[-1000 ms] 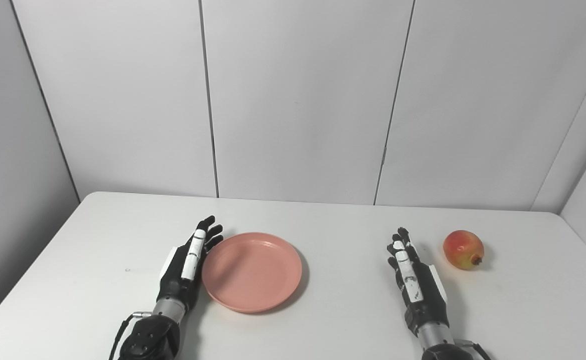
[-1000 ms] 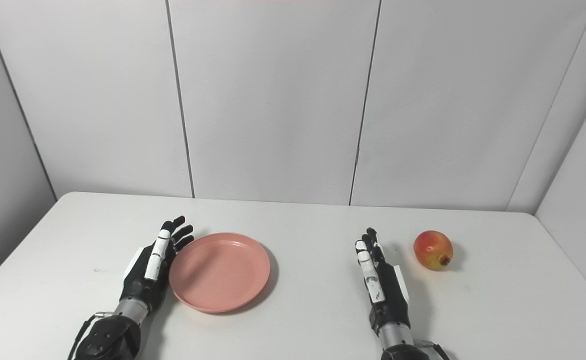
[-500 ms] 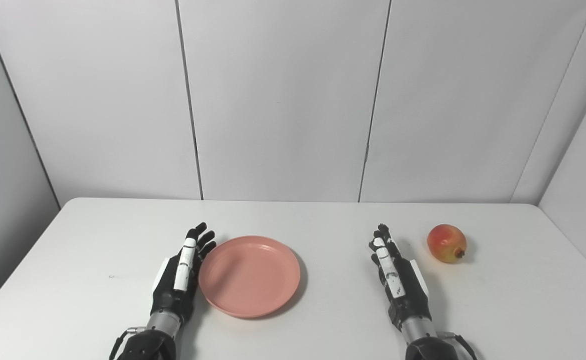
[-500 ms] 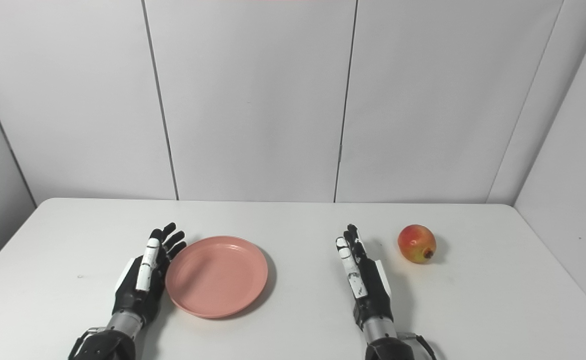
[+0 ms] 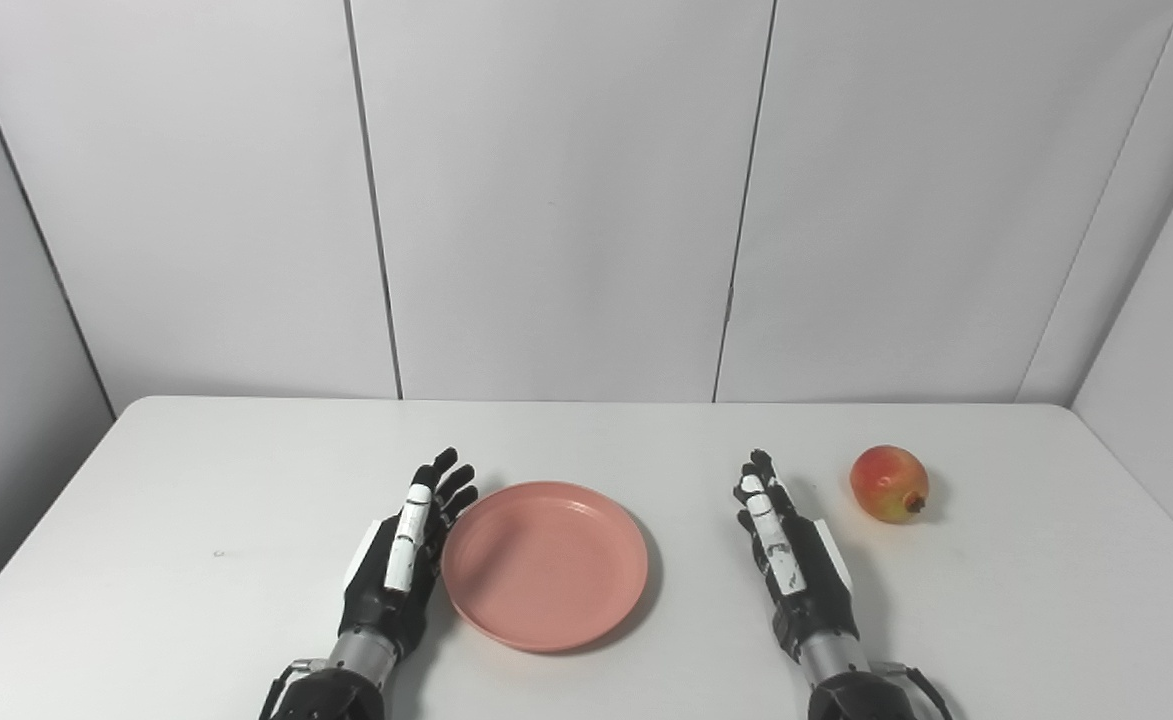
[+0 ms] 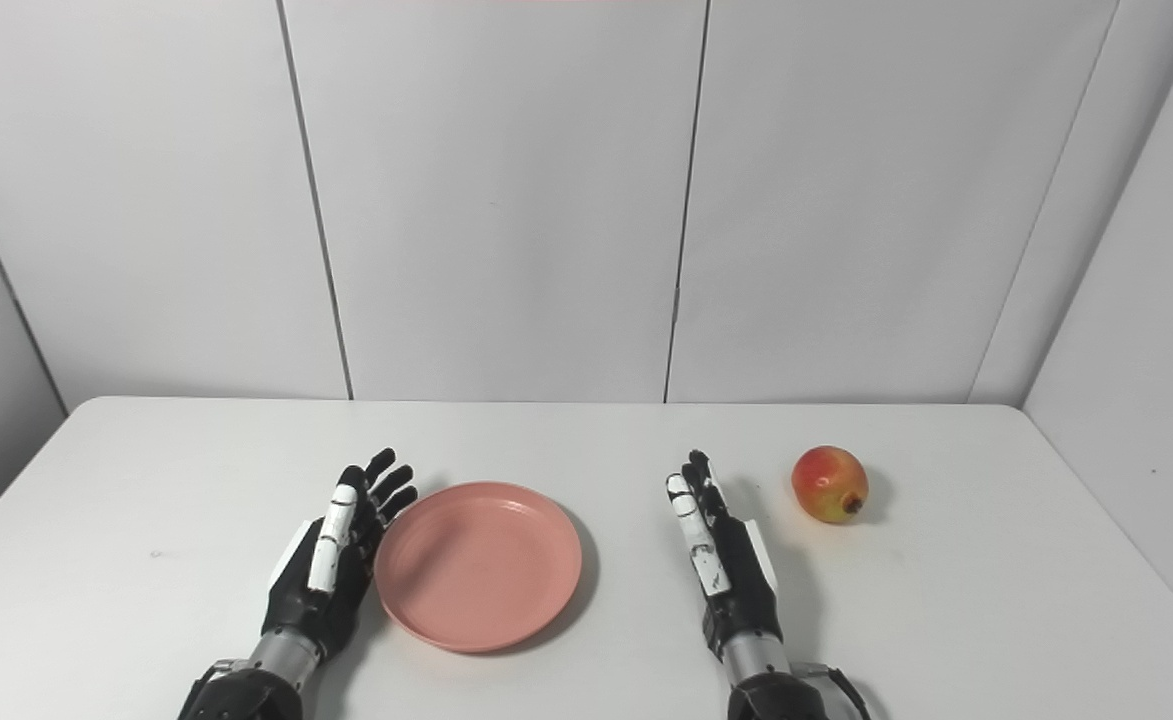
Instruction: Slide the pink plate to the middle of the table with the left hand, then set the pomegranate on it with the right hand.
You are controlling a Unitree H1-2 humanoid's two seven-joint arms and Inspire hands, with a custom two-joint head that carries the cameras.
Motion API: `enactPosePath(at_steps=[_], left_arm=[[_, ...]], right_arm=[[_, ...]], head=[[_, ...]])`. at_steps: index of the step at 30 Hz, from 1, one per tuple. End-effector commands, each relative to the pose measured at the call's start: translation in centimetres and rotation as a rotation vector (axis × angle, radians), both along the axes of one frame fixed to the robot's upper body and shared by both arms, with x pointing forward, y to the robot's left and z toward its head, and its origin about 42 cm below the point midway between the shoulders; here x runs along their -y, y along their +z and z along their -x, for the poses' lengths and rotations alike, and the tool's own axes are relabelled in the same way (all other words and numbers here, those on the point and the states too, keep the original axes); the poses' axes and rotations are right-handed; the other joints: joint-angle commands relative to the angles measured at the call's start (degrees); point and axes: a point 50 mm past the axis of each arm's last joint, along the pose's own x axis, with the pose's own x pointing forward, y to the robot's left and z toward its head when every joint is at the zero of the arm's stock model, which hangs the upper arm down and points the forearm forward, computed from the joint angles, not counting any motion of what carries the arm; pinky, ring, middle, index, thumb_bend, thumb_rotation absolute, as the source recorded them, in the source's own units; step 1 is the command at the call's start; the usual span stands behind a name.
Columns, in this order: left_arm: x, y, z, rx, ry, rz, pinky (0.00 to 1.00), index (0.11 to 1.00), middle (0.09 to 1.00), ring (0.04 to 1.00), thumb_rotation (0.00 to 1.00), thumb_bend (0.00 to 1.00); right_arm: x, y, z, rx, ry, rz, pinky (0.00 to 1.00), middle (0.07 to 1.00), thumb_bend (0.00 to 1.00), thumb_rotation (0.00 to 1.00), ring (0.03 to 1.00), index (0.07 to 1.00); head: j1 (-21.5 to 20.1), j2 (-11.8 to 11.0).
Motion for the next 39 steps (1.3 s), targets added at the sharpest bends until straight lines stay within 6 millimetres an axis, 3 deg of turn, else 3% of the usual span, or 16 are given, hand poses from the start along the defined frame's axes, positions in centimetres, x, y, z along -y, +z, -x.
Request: enactPosePath(at_steps=[1,16,25,30,37,39], left_arm=[[0.7,0.1,0.2,0.007,0.003,0.019,0.90,0.913,0.919,0.918,1.00,0.55],[1.8,0.2,1.1,-0.002,-0.086,-0.012,0.95,0.959,0.960,0.964,1.00,0.56],[1.3,0.0,1.0,0.000,-0.086,-0.021,0.96,0.965,0.967,0.969,1.00,0.56],[1.1,0.0,0.9,0.000,-0.079,-0.042,0.95,0.965,0.965,0.966,1.00,0.55],[0.9,-0.1,0.5,0.003,-0.072,-0.055,0.95,0.958,0.961,0.963,1.00,0.55],[0.8,-0.1,0.4,0.008,-0.072,-0.063,0.95,0.961,0.965,0.965,1.00,0.56]], right_arm=[[-0.3,2.5,-1.1,0.073,0.018,-0.008,0.99,0.980,0.55,0.86,0.964,0.987],[-0.3,2.4,-0.9,0.068,0.028,-0.006,1.00,0.985,0.56,0.85,0.973,0.986],[-0.3,2.6,-1.0,0.078,0.023,-0.006,0.99,0.979,0.55,0.85,0.965,0.984],[1.1,4.4,-1.7,0.157,-0.020,-0.006,0.96,0.960,0.53,0.81,0.955,0.976],[2.8,7.4,-2.6,0.258,-0.074,0.029,0.99,0.969,0.61,0.73,0.958,0.973],[3.4,8.1,-2.8,0.298,-0.101,0.102,0.98,0.968,0.60,0.76,0.958,0.962]], head=[[0.09,0.06],[-0.17,-0.05],[-0.41,0.19],[-0.55,0.53],[-0.63,0.50],[-0.67,0.47]])
